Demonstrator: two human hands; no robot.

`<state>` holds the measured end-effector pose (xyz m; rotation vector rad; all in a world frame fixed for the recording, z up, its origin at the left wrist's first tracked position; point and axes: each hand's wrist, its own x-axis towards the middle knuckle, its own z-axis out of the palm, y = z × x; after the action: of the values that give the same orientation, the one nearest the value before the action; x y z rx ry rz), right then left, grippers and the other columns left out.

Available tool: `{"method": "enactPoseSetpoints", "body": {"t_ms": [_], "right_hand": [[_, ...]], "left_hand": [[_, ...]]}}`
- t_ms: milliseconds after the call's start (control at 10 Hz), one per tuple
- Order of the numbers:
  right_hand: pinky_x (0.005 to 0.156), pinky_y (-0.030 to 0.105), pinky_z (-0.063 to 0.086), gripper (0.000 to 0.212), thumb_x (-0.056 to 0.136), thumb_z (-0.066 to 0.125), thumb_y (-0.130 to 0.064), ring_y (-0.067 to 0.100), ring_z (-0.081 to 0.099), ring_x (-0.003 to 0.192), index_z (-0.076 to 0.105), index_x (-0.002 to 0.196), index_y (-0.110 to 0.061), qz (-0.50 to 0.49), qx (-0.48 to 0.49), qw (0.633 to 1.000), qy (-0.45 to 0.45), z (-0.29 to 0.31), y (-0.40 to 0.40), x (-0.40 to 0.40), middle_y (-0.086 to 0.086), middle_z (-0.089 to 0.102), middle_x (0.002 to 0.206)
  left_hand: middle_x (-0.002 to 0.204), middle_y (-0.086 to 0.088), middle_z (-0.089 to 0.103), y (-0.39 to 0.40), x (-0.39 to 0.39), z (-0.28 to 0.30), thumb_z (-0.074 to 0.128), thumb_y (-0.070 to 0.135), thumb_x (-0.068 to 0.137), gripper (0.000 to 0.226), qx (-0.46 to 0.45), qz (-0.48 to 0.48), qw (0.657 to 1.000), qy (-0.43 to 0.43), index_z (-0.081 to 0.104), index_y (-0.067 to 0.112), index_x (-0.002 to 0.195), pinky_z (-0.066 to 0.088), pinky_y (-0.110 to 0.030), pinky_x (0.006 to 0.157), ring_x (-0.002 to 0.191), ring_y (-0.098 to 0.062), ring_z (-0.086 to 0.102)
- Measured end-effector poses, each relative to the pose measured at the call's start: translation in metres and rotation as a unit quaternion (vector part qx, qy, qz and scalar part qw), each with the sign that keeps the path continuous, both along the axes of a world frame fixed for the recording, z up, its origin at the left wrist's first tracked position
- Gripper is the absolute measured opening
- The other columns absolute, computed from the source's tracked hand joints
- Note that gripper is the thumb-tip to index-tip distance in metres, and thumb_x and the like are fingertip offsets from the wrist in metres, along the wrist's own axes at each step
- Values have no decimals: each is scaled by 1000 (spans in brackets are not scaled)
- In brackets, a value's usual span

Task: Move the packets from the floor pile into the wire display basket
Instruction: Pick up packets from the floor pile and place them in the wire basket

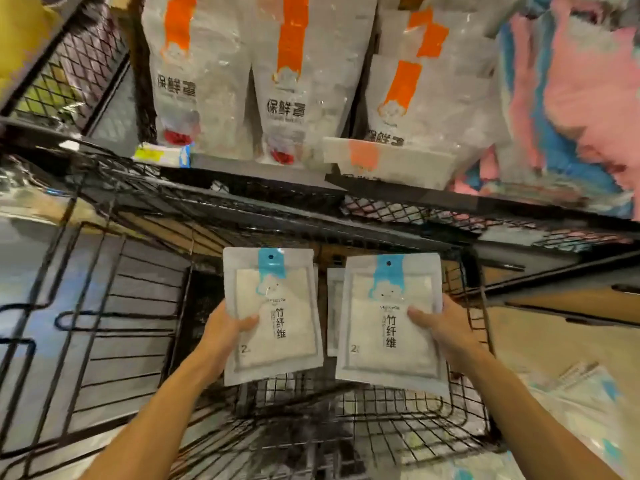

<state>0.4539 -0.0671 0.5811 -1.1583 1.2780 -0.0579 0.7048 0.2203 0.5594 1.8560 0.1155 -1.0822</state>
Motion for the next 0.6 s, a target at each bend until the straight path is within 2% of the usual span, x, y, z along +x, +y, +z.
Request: {"method": "enactPoseSetpoints", "body": {"t_ms": [100, 200, 300, 400, 500, 600], "right_hand": [[87, 57, 60, 36, 86, 76, -4, 35, 76, 99, 65, 120, -8, 0, -2, 1000, 21, -49, -5, 11, 15, 77, 111], [90, 58, 59, 44, 84, 78, -4, 37, 74, 101, 60, 125, -4, -13, -7, 999, 46, -95, -3, 24, 17, 75, 113], [82, 44, 64, 46, 80, 83, -13, 36, 74, 98, 66, 120, 3, 4, -14, 998, 66, -143, -3, 32, 8, 80, 98], [80, 34, 63, 37, 83, 79, 3, 21, 75, 91, 69, 118, -4, 11, -27, 996, 90, -173, -4, 42, 10, 78, 106], [75, 18, 49, 59, 90, 75, 0, 18, 65, 111, 50, 143, 0, 17, -33, 990, 139, -191, -1, 53, 1, 54, 133], [59, 6, 46, 59, 88, 78, -3, 21, 60, 113, 53, 140, 4, 2, -63, 986, 156, -209, 1, 58, 10, 64, 130]], "left_hand": [[113, -4, 75, -11, 9, -54, 73, 6, 91, 36, 28, -5, 999, 18, 64, 19, 123, 62, -39, 79, 102, -23, 72], [91, -3, 72, -19, 13, -104, 76, 4, 89, 17, 71, 25, 996, 38, 64, 14, 96, 53, -16, 50, 75, -11, 70], [91, -4, 71, -25, 19, -149, 74, 0, 89, 20, 76, 30, 996, 34, 64, 12, 101, 58, -21, 62, 82, -20, 68], [124, -12, 67, -19, 29, -199, 85, 20, 83, 60, 100, 9, 994, 45, 56, 3, 133, 53, -45, 97, 112, -28, 64], [124, -9, 68, -12, 30, -239, 95, 59, 56, 75, 120, -9, 992, 48, 58, 24, 111, 50, -46, 105, 117, -27, 66], [108, -7, 75, -25, 27, -236, 93, 13, 63, 60, 69, -16, 997, 41, 59, 13, 113, 55, -35, 95, 104, -23, 72]]}}
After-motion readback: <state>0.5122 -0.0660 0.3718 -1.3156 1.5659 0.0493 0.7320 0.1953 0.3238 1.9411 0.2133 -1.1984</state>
